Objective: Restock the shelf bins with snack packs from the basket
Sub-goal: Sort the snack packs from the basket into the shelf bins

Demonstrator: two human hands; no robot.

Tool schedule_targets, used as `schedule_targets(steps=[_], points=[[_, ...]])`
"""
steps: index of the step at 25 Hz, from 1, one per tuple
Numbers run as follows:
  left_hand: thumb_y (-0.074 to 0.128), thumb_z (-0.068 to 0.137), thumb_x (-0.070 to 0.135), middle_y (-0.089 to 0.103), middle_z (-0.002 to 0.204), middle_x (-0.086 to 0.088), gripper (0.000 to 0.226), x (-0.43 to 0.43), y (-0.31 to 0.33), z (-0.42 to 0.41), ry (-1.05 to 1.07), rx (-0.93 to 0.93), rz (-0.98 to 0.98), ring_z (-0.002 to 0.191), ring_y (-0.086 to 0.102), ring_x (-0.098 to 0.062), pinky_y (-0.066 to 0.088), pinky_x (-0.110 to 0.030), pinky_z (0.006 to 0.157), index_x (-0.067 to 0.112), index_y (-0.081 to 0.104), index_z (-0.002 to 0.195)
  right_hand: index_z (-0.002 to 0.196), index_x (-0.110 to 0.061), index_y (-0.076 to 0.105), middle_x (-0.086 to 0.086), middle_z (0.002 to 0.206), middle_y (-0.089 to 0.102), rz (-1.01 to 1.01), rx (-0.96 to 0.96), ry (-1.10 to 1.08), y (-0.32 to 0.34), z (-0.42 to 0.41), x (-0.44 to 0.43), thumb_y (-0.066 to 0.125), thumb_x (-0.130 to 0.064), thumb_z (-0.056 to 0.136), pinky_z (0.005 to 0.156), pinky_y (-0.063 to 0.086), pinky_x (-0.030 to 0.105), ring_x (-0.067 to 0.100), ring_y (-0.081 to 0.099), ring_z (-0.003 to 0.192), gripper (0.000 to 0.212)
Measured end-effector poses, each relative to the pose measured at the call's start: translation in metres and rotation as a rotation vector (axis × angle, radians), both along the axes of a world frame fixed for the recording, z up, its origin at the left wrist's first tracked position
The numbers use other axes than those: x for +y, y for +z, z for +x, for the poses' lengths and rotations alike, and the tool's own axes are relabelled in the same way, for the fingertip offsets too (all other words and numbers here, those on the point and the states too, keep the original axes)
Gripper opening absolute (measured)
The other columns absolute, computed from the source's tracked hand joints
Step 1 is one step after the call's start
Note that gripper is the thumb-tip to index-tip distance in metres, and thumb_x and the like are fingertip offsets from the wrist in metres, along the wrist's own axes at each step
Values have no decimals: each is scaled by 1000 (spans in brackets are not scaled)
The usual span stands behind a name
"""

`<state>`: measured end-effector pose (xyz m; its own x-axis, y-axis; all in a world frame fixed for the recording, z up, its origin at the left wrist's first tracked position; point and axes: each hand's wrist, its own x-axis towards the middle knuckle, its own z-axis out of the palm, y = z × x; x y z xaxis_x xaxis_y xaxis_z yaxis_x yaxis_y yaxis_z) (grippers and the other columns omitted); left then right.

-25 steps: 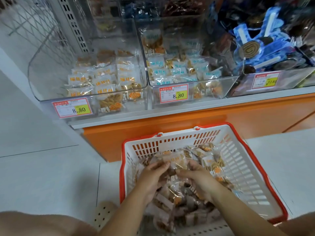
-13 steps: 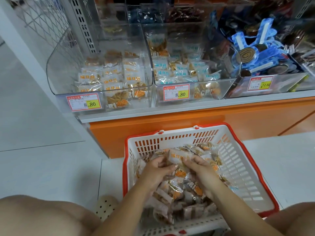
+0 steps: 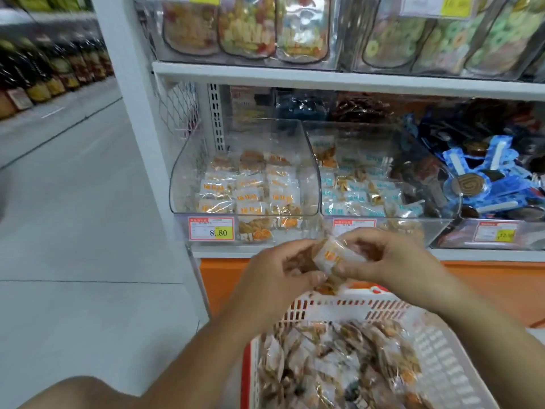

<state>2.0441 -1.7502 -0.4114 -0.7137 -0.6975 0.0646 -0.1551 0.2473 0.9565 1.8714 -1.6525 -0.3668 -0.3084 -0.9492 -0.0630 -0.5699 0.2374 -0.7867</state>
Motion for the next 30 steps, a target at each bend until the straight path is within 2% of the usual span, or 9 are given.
schedule_targets(steps=[5, 8, 11, 14, 17, 22, 26, 28, 30], points=[[73, 84, 33, 51, 136, 7, 59, -73, 39, 61, 590, -214, -614, 125, 45, -13, 37, -31, 104, 31, 52, 139, 87, -26, 66, -8, 77, 65, -139, 454, -12, 95, 14, -96, 80, -33, 76, 60, 43, 26, 11, 60, 68, 19], [79, 77, 35, 35, 151, -6, 75, -95, 22, 78, 695, -335, -612, 138, 28, -26, 35, -45, 108, 26, 46, 143, 89, -15, 66, -1, 86, 68, 158, 866, 95, 91, 24, -161, 76, -29, 79, 64, 45, 27, 16, 60, 74, 19], [83, 71, 35, 31, 155, -5, 81, -105, 8, 82, 647, -358, -649, 138, 33, -28, 41, -47, 103, 25, 47, 143, 94, -6, 68, 5, 91, 70, 529, 1112, 221, 65, 30, -201, 68, -18, 87, 55, 46, 25, 18, 59, 72, 14], [90, 62, 28, 45, 142, -11, 79, -118, -3, 86, 668, -304, -675, 120, 51, -33, 49, -41, 87, 17, 58, 134, 111, -5, 66, 4, 97, 71, 754, 1037, 292, 39, 25, -219, 71, -16, 86, 63, 51, 25, 21, 69, 80, 28], [91, 62, 24, 47, 133, -10, 78, -125, -11, 87, 670, -281, -627, 109, 56, -28, 46, -30, 79, 16, 58, 132, 114, -10, 62, 5, 109, 68, 751, 932, 321, 22, 19, -224, 74, -11, 80, 74, 52, 30, 23, 67, 93, 36], [88, 67, 23, 44, 132, -7, 78, -126, -14, 86, 667, -255, -591, 102, 41, -10, 40, -24, 78, 19, 53, 138, 108, -13, 57, -1, 93, 56, 846, 842, 414, 22, 18, -232, 76, -11, 80, 58, 42, 22, 18, 56, 84, 34], [86, 70, 23, 42, 131, -4, 77, -123, -14, 87, 659, -271, -548, 102, 38, -8, 39, -24, 77, 22, 51, 138, 120, -13, 57, 0, 106, 58, 881, 999, 491, 21, 25, -231, 70, -18, 86, 69, 41, 22, 16, 54, 92, 36], [85, 71, 24, 43, 130, -3, 76, -122, -14, 87, 653, -270, -537, 101, 40, -8, 40, -23, 76, 22, 51, 139, 131, -16, 57, 0, 125, 58, 801, 1160, 474, 31, 27, -226, 68, -28, 88, 86, 43, 26, 21, 54, 112, 46], [85, 72, 24, 44, 128, -4, 75, -123, -17, 88, 654, -274, -544, 100, 42, -8, 41, -22, 74, 22, 51, 139, 123, -18, 63, 0, 122, 62, 656, 1183, 385, 38, 20, -222, 70, -28, 87, 84, 44, 26, 21, 57, 110, 38]])
